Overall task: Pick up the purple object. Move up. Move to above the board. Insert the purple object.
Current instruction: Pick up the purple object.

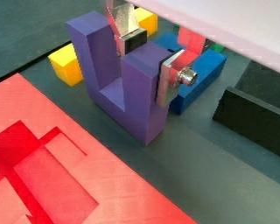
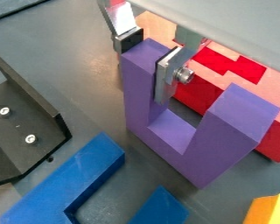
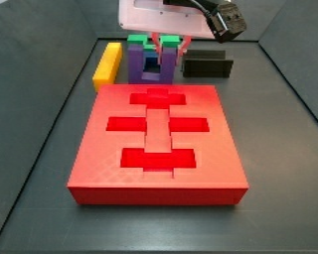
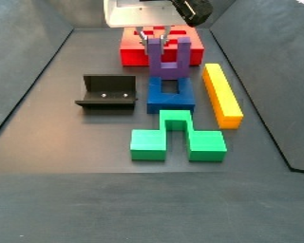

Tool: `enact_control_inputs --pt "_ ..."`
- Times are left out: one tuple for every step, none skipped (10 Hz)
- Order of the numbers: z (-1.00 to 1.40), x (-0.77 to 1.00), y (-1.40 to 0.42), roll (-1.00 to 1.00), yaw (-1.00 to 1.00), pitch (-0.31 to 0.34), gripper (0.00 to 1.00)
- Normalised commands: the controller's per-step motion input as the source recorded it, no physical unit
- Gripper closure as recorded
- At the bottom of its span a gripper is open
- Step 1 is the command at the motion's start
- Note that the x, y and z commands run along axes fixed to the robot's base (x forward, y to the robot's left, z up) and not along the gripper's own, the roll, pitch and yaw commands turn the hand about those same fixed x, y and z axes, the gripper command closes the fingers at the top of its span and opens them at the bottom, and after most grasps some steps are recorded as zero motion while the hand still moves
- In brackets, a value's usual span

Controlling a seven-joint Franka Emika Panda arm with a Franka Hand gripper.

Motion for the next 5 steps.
enact_control_inputs --pt "0.00 0.00 0.00 0.00 0.00 0.000 1.00" --pt "0.00 0.00 0.00 0.00 0.00 0.000 1.00" --pt "0.00 0.00 0.00 0.00 0.00 0.000 1.00" --pt "0.00 0.00 0.00 0.00 0.00 0.000 1.00" --pt "0.00 0.00 0.00 0.00 0.00 0.000 1.00"
